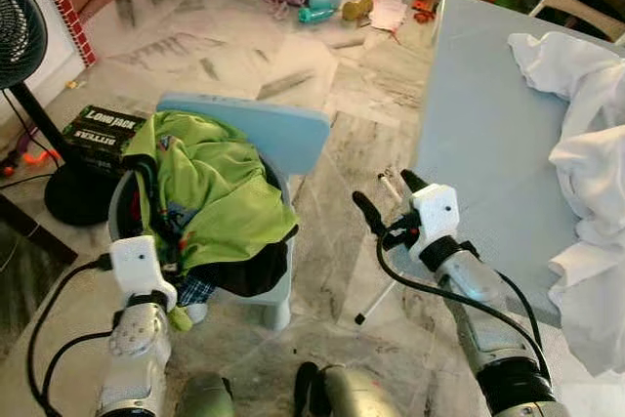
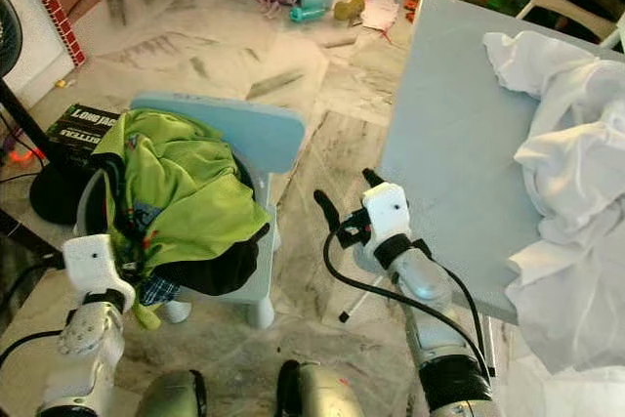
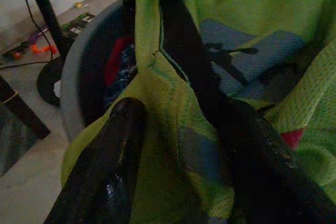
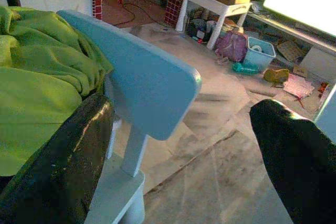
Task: Hang hanger
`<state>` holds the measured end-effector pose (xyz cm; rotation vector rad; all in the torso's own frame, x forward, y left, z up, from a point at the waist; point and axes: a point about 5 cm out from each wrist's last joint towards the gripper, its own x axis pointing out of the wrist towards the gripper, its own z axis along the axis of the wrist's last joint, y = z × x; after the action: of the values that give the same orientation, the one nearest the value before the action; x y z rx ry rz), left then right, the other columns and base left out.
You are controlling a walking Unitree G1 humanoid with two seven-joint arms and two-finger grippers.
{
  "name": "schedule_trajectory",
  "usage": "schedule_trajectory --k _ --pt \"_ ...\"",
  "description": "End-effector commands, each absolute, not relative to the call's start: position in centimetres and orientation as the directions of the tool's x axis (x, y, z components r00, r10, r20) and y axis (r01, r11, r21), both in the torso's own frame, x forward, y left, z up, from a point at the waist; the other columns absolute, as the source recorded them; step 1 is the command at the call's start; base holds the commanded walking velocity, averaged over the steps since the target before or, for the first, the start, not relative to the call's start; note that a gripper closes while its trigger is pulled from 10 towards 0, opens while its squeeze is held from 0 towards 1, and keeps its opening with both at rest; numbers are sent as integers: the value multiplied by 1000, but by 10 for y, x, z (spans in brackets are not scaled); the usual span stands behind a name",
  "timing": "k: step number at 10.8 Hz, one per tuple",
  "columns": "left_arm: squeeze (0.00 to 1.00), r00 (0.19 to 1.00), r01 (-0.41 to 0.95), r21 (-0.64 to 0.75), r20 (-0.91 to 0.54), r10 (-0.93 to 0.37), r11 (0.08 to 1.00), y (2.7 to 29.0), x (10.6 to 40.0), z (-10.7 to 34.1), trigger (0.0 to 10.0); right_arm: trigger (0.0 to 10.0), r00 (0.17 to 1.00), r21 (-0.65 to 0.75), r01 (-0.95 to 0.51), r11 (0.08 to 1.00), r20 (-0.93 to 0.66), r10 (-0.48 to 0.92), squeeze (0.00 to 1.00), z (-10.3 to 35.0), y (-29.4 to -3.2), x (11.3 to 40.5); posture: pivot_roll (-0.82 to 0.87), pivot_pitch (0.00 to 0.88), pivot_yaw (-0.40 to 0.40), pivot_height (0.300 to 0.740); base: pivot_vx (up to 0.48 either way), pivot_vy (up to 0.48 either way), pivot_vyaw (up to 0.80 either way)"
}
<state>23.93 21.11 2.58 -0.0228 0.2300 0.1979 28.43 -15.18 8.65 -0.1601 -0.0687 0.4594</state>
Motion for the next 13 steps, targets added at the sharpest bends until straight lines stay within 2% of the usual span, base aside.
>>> schedule_trajectory --k 1,2,3,13 --pt "0 949 -181 2 -262 175 984 208 235 19 10000 10000 896 -159 -444 882 -66 440 0 68 -157 276 98 175 -134 740 0 0 0" --pt "0 950 -181 -3 -261 174 983 210 235 19 2157 10000 896 -159 -444 882 -66 439 0 67 -157 276 99 176 -134 740 0 0 0" --pt "0 949 -180 -6 -264 172 984 211 234 18 0 10000 895 -158 -447 881 -68 442 0 67 -157 276 99 176 -134 740 0 0 0" --pt "0 970 -95 -81 -230 74 992 198 233 21 0 10000 895 -161 -446 880 -70 441 0 67 -157 277 96 173 -135 740 0 0 0"
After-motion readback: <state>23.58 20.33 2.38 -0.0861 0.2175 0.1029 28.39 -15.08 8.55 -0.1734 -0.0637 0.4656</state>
